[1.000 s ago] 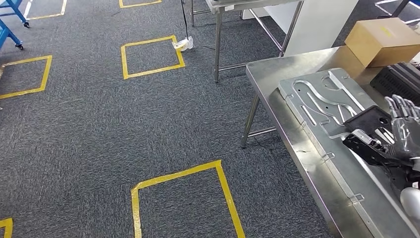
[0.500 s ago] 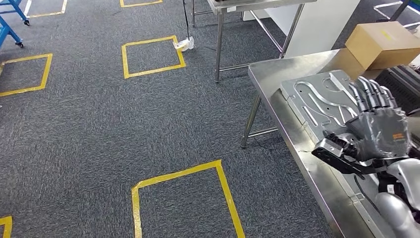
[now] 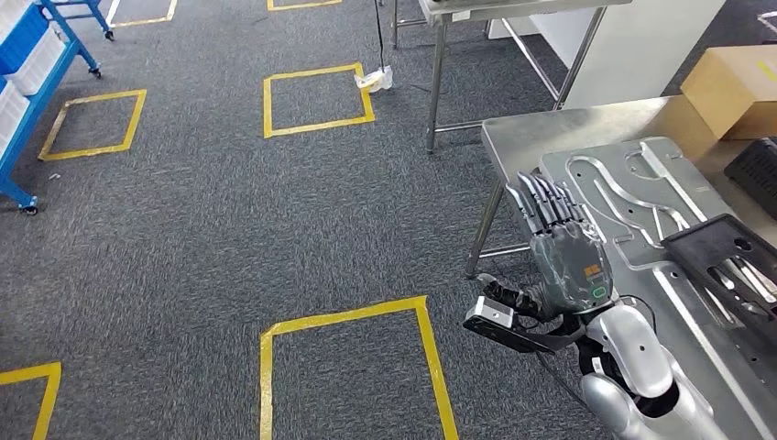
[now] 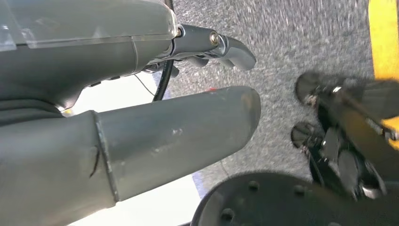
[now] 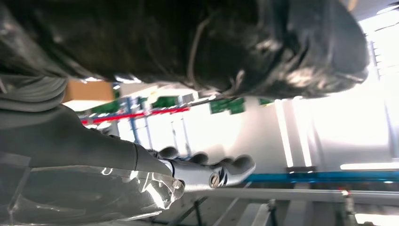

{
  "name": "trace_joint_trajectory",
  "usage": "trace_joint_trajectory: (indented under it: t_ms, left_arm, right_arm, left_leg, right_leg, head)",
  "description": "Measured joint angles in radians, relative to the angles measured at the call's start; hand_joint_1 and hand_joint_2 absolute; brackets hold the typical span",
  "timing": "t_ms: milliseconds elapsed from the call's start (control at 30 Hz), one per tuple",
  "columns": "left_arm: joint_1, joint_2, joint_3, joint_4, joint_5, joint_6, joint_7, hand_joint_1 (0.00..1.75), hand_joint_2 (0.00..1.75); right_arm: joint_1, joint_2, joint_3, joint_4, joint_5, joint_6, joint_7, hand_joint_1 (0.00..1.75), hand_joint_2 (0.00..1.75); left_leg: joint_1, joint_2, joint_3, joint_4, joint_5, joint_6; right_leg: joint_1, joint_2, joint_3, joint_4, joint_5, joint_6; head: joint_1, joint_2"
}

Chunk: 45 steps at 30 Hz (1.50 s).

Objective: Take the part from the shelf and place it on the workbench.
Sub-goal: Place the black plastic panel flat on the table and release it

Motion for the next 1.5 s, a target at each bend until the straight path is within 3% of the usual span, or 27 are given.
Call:
trace_joint_trajectory:
  t_ms: [67, 100, 133, 233, 300, 367, 400, 467, 533, 600, 633, 667, 733, 767, 833, 900, 967, 1033, 1100, 1133, 1200, 1267, 1333, 1367, 1400, 1433, 1500]
  left_arm:
    - [0.000, 0.001, -0.004, -0.001, -0.003, 0.001, -0.002, 0.00, 0.00]
    - [0.001, 0.001, -0.006, -0.001, -0.003, 0.001, -0.001, 0.00, 0.00]
    - [0.002, 0.001, -0.008, -0.002, -0.003, 0.001, 0.000, 0.00, 0.00]
    - [0.001, 0.001, -0.011, -0.002, -0.003, 0.001, 0.006, 0.00, 0.00]
    - [-0.002, 0.002, -0.012, -0.004, -0.004, -0.002, 0.007, 0.00, 0.00]
    - [0.000, 0.002, -0.012, -0.008, -0.005, -0.003, -0.002, 0.00, 0.00]
    - [0.001, 0.002, -0.012, -0.013, -0.005, -0.001, -0.006, 0.00, 0.00]
    - [0.000, 0.002, -0.012, -0.024, -0.004, 0.010, -0.006, 0.00, 0.00]
    - [-0.003, 0.003, -0.012, -0.035, -0.003, 0.018, -0.003, 0.00, 0.00]
    - [-0.003, 0.004, -0.012, -0.042, -0.003, 0.020, -0.002, 0.00, 0.00]
    - [-0.002, 0.004, -0.012, -0.044, -0.003, 0.020, -0.002, 0.00, 0.00]
    - [-0.001, 0.004, -0.012, -0.046, -0.002, 0.019, -0.002, 0.00, 0.00]
    - [0.000, 0.004, -0.012, -0.051, -0.002, 0.019, -0.002, 0.00, 0.00]
    - [0.000, 0.004, -0.012, -0.053, -0.002, 0.019, -0.002, 0.00, 0.00]
    - [0.001, 0.004, -0.012, -0.056, -0.002, 0.018, -0.002, 0.00, 0.00]
    - [0.004, 0.006, -0.012, -0.057, -0.002, 0.018, -0.002, 0.00, 0.00]
    - [0.004, 0.006, -0.013, -0.057, -0.003, 0.017, -0.002, 0.00, 0.00]
    - [0.001, 0.007, -0.013, -0.058, -0.004, 0.015, -0.003, 0.00, 0.00]
    - [0.001, 0.007, -0.013, -0.060, -0.005, 0.014, -0.004, 0.00, 0.00]
    - [0.002, 0.007, -0.013, -0.060, -0.006, 0.013, -0.004, 0.00, 0.00]
    - [0.006, 0.009, -0.013, -0.060, -0.008, 0.010, -0.003, 0.00, 0.00]
    - [0.008, 0.011, -0.014, -0.060, -0.006, 0.008, -0.002, 0.00, 0.00]
    - [0.010, 0.012, -0.013, -0.060, -0.001, 0.006, -0.004, 0.00, 0.00]
    - [0.014, 0.012, -0.013, -0.059, 0.002, 0.005, -0.007, 0.00, 0.00]
    - [0.017, 0.011, -0.012, -0.058, 0.005, 0.002, -0.010, 0.00, 0.00]
    - [0.020, 0.009, -0.011, -0.055, 0.006, -0.001, -0.014, 0.00, 0.00]
    - [0.022, 0.004, -0.009, -0.046, 0.007, -0.008, -0.019, 0.00, 0.00]
  right_arm:
    - [-0.001, 0.019, 0.027, 0.002, -0.011, 0.002, -0.010, 0.00, 0.00]
    - [0.000, 0.032, 0.043, 0.004, -0.016, 0.004, -0.013, 0.00, 0.00]
    - [0.000, 0.044, 0.060, 0.008, -0.019, 0.005, -0.013, 0.00, 0.00]
    - [0.002, 0.080, 0.102, 0.021, -0.044, 0.005, -0.010, 0.00, 0.00]
    - [0.008, 0.101, 0.122, 0.042, -0.075, 0.003, -0.012, 0.00, 0.00]
    - [0.019, 0.129, 0.140, 0.082, -0.108, 0.000, -0.015, 0.00, 0.00]
    - [0.025, 0.142, 0.148, 0.105, -0.126, 0.000, -0.014, 0.00, 0.00]
    - [0.042, 0.167, 0.154, 0.159, -0.169, -0.001, -0.016, 0.00, 0.00]
    - [0.072, 0.187, 0.157, 0.231, -0.211, -0.013, -0.031, 0.00, 0.00]
    - [0.109, 0.205, 0.160, 0.308, -0.240, -0.029, -0.052, 0.00, 0.00]
    - [0.123, 0.212, 0.161, 0.339, -0.247, -0.035, -0.059, 0.00, 0.00]
    - [0.132, 0.219, 0.162, 0.363, -0.250, -0.038, -0.063, 0.00, 0.00]
    - [0.138, 0.228, 0.163, 0.398, -0.253, -0.043, -0.066, 0.00, 0.00]
    - [0.139, 0.233, 0.163, 0.410, -0.254, -0.043, -0.066, 0.00, 0.00]
    - [0.142, 0.241, 0.163, 0.427, -0.254, -0.044, -0.067, 0.00, 0.00]
    - [0.143, 0.249, 0.163, 0.437, -0.259, -0.040, -0.063, 0.00, 0.00]
    - [0.148, 0.257, 0.161, 0.453, -0.280, -0.022, -0.054, 0.00, 0.87]
    - [0.164, 0.266, 0.157, 0.493, -0.310, -0.009, -0.054, 0.00, 1.75]
    - [0.183, 0.274, 0.152, 0.563, -0.335, -0.012, -0.063, 0.00, 1.75]
    - [0.191, 0.278, 0.149, 0.607, -0.345, -0.016, -0.068, 0.00, 1.75]
    - [0.200, 0.288, 0.140, 0.704, -0.373, -0.025, -0.080, 0.00, 1.75]
    - [0.212, 0.296, 0.125, 0.803, -0.419, -0.046, -0.105, 0.00, 1.75]
    - [0.238, 0.298, 0.107, 0.883, -0.493, -0.074, -0.145, 0.00, 1.75]
    - [0.257, 0.298, 0.100, 0.909, -0.542, -0.084, -0.166, 0.00, 1.75]
    - [0.280, 0.296, 0.093, 0.926, -0.598, -0.090, -0.183, 0.00, 1.75]
    - [0.307, 0.291, 0.089, 0.934, -0.653, -0.093, -0.191, 0.00, 1.75]
    - [0.363, 0.278, 0.087, 0.944, -0.756, -0.095, -0.182, 0.00, 1.75]
  left_leg:
    - [0.008, 0.015, -0.059, 0.117, -0.043, -0.009]
    - [0.011, 0.018, -0.069, 0.136, -0.041, -0.012]
    - [0.015, 0.022, -0.058, 0.115, -0.020, -0.015]
    - [0.016, 0.067, 0.041, -0.081, 0.066, -0.015]
    - [0.009, 0.081, 0.068, -0.139, 0.077, -0.009]
    - [0.007, 0.061, 0.067, -0.144, 0.081, 0.001]
    - [0.008, 0.053, 0.068, -0.149, 0.085, 0.007]
    - [0.011, 0.036, 0.071, -0.158, 0.092, 0.021]
    - [0.009, 0.018, 0.069, -0.159, 0.095, 0.028]
    - [0.005, -0.007, 0.069, -0.157, 0.095, 0.031]
    - [0.003, -0.021, 0.069, -0.155, 0.094, 0.031]
    - [0.002, -0.033, 0.069, -0.152, 0.093, 0.031]
    - [0.000, -0.054, 0.066, -0.145, 0.091, 0.028]
    - [0.001, -0.064, 0.062, -0.142, 0.090, 0.024]
    - [0.005, -0.082, 0.055, -0.141, 0.092, 0.014]
    - [0.007, -0.090, 0.053, -0.143, 0.093, 0.004]
    - [0.005, -0.045, 0.035, -0.101, 0.063, -0.006]
    - [0.007, 0.007, -0.018, 0.012, 0.001, -0.016]
    - [0.015, 0.019, -0.067, 0.110, -0.035, -0.026]
    - [0.020, 0.022, -0.067, 0.111, -0.026, -0.030]
    - [0.026, 0.042, -0.008, 0.006, 0.033, -0.035]
    - [0.022, 0.077, 0.061, -0.118, 0.075, -0.031]
    - [0.014, 0.084, 0.082, -0.156, 0.077, -0.018]
    - [0.013, 0.070, 0.083, -0.157, 0.077, -0.009]
    - [0.014, 0.059, 0.086, -0.159, 0.077, -0.002]
    - [0.015, 0.050, 0.090, -0.162, 0.078, 0.005]
    - [0.017, 0.031, 0.097, -0.168, 0.080, 0.018]
  right_leg:
    - [0.003, -0.023, -0.001, 0.000, -0.001, -0.004]
    - [0.004, -0.033, 0.000, 0.000, -0.002, -0.004]
    - [0.005, -0.043, 0.000, 0.000, -0.003, -0.004]
    - [0.007, -0.069, 0.006, 0.001, -0.008, 0.003]
    - [0.011, -0.085, 0.010, 0.000, -0.010, 0.012]
    - [0.012, -0.099, 0.013, -0.004, -0.011, 0.023]
    - [0.011, -0.092, 0.014, 0.000, -0.017, 0.028]
    - [0.008, -0.052, -0.010, 0.053, -0.055, 0.034]
    - [0.007, -0.013, -0.069, 0.178, -0.117, 0.035]
    - [0.009, -0.004, -0.117, 0.271, -0.141, 0.033]
    - [0.009, -0.002, -0.117, 0.266, -0.123, 0.030]
    - [0.010, 0.004, -0.099, 0.221, -0.090, 0.026]
    - [0.011, 0.044, -0.043, 0.087, -0.022, 0.015]
    - [0.011, 0.063, -0.023, 0.040, -0.005, 0.012]
    - [0.015, 0.078, -0.012, 0.010, 0.000, 0.009]
    - [0.015, 0.054, -0.005, -0.002, 0.004, 0.001]
    - [0.010, 0.026, 0.009, -0.020, 0.010, -0.010]
    - [0.012, -0.004, 0.016, -0.027, 0.010, -0.016]
    - [0.012, -0.035, 0.017, -0.027, 0.006, -0.016]
    - [0.012, -0.048, 0.017, -0.027, 0.004, -0.014]
    - [0.010, -0.072, 0.022, -0.026, -0.001, -0.008]
    - [0.013, -0.093, 0.030, -0.025, -0.009, 0.004]
    - [0.016, -0.112, 0.038, -0.025, -0.016, 0.017]
    - [0.015, -0.121, 0.043, -0.025, -0.019, 0.024]
    - [0.013, -0.123, 0.048, -0.025, -0.024, 0.031]
    - [0.010, -0.110, 0.049, -0.015, -0.035, 0.037]
    - [0.005, -0.054, 0.017, 0.064, -0.088, 0.042]
  head:
    - [-0.001, 0.000]
    - [-0.001, 0.000]
    - [-0.001, 0.000]
    - [-0.001, 0.000]
    - [0.000, 0.000]
    - [0.000, 0.000]
    - [0.000, 0.000]
    - [0.001, 0.000]
    - [0.002, 0.000]
    - [0.001, 0.000]
    - [0.001, 0.000]
    - [0.001, 0.000]
    - [0.001, 0.000]
    - [0.001, 0.000]
    - [0.001, 0.000]
    - [0.001, 0.000]
    - [-0.002, 0.000]
    - [-0.005, 0.000]
    - [-0.005, 0.000]
    - [-0.005, 0.000]
    - [-0.005, 0.000]
    - [-0.005, 0.000]
    - [-0.004, 0.000]
    - [-0.003, 0.000]
    - [-0.003, 0.000]
    - [-0.003, 0.000]
    - [-0.002, 0.000]
